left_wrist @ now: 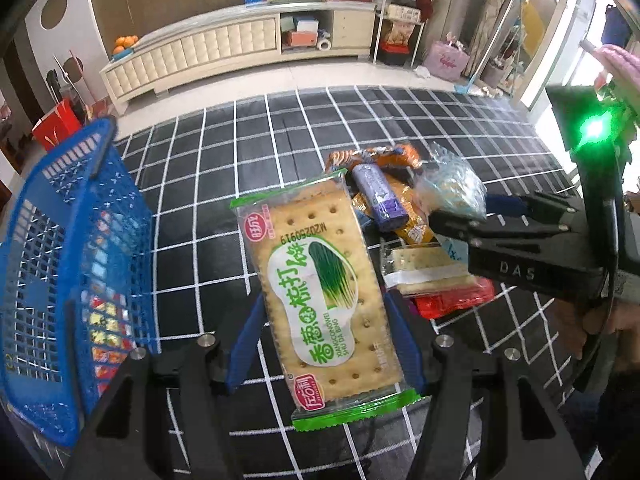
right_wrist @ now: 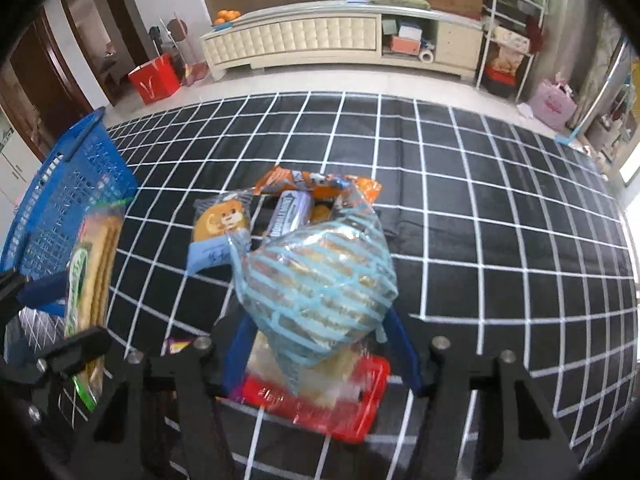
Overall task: Organize snacks
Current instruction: 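Carry the cracker pack into the basket and open the left tool while the right tool carries the striped bag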
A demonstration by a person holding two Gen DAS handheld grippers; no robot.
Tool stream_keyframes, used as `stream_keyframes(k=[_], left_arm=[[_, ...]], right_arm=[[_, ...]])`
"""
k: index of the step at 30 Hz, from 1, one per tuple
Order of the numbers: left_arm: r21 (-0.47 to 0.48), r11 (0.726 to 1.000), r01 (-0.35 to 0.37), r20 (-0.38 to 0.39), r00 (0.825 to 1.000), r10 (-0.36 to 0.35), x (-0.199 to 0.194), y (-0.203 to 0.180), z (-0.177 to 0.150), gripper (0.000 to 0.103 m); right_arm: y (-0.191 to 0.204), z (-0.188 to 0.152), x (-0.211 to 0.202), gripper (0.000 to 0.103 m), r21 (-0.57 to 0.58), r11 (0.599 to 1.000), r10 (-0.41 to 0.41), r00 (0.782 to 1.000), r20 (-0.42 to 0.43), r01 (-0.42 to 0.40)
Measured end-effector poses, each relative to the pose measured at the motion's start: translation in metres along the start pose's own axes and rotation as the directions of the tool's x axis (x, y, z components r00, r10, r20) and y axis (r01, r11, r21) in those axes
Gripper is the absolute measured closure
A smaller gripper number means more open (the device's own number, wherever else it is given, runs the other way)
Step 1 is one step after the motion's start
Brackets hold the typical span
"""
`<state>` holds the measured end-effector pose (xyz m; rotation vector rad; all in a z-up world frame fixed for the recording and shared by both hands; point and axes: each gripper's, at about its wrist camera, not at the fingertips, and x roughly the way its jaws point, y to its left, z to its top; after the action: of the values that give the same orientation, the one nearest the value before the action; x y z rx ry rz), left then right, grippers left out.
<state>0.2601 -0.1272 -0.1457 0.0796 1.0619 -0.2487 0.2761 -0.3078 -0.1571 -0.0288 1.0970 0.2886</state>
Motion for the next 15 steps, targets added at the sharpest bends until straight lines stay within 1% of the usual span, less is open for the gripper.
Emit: stream_keyframes(k=[3, 6, 9, 13, 15], left_arm=[[-0.003, 1.0, 0.011, 0.027, 1.0, -0.011, -0.019, 0.003, -0.005, 0.045], [-0.006, 1.0, 0.025, 0.058, 0.998, -0.024, -0.04, 0.009, -0.012, 0.045], [-0.01, 0.999, 0.033, 0.087, 0.996, -0.032, -0.06, 0.016, -0.018, 0.045], [-0.025, 0.999, 0.043, 0.123, 0.992, -0.04, -0.089, 0.032, -0.025, 0.045], [-0.028, 0.999, 0.033, 0.143, 0.989, -0.029, -0.102, 0.042, -0.03, 0.045]], right_arm=[[0.013, -0.002, -0.023, 0.038, -0.008, 1.0, 0.006, 1.0, 0.024, -0.005], [0.033, -0.003, -0.047, 0.038, -0.04, 0.999, -0.024, 0.998, 0.059, 0.026], [0.052, -0.003, -0.071, 0.038, -0.059, 0.997, -0.037, 0.995, 0.088, 0.042], [0.076, 0.0, -0.099, 0.038, -0.053, 0.998, -0.017, 0.989, 0.148, 0.025], [0.086, 0.002, -0.109, 0.038, -0.057, 0.998, -0.013, 0.986, 0.166, 0.023]])
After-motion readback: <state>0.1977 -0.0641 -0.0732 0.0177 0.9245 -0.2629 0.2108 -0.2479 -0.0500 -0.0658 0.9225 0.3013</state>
